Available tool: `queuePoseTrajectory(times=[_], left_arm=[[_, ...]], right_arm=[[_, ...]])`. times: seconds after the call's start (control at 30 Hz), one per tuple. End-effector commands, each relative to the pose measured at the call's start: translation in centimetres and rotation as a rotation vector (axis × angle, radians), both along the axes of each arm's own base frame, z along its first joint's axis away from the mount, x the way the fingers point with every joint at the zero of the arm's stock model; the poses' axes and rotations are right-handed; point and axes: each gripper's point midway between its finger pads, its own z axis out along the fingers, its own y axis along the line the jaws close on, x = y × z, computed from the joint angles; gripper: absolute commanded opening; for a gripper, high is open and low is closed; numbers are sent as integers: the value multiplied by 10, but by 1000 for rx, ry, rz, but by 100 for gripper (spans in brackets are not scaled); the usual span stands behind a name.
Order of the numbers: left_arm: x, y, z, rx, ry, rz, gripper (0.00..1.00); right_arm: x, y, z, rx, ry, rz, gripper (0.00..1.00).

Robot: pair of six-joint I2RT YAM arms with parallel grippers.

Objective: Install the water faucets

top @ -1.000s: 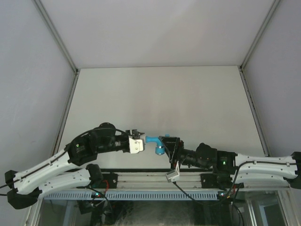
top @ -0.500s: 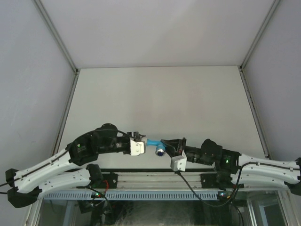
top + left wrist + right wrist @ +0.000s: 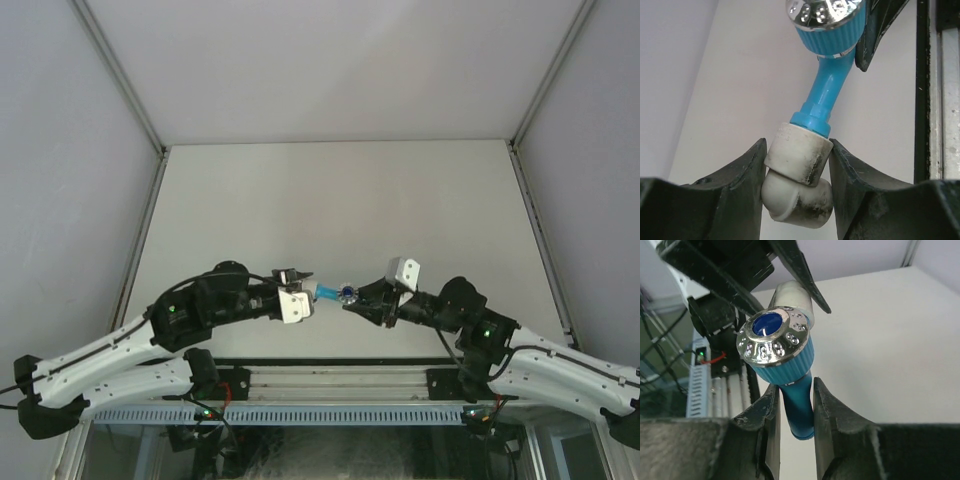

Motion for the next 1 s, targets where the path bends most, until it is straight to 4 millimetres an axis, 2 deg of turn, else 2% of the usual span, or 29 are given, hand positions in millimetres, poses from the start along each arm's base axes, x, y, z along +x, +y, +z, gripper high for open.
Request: queuePoseTrajectory(times=[0.0,0.17,0.27,0.3,0.33,0.4,0.43,0.53,0.67,0.87,0.97], left_arm=[[24,3,12,-31,-109,98,0],[23,3,10,-41,-113,95,0],[24,3,10,-50,-94,114,1],[25,4,11,-57,-85,126,6],[26,5,12,-66,-77,139,18],[25,6,13,-80,-63,146,32],[25,6,14,-87,-57,150,47],[26,8,13,-105,-33,176,71],[23,6,16,-137,3,167,99],[33,12,17,-180,33,240,100],[44,20,20,-230,34,320,100]], right_arm=[[31,-16,73,310,314,-176,0],[36,-18,65,315,503,-118,0],[42,-21,61,298,486,-148,0],[46,-25,57,285,466,-182,0],[51,-28,52,268,453,-220,0],[59,-33,46,248,425,-272,0],[60,-34,45,236,399,-276,0],[63,-34,38,203,349,-307,0],[76,-33,16,122,284,-409,0],[98,-28,-33,49,296,-507,0],[106,-21,-50,42,322,-519,0]])
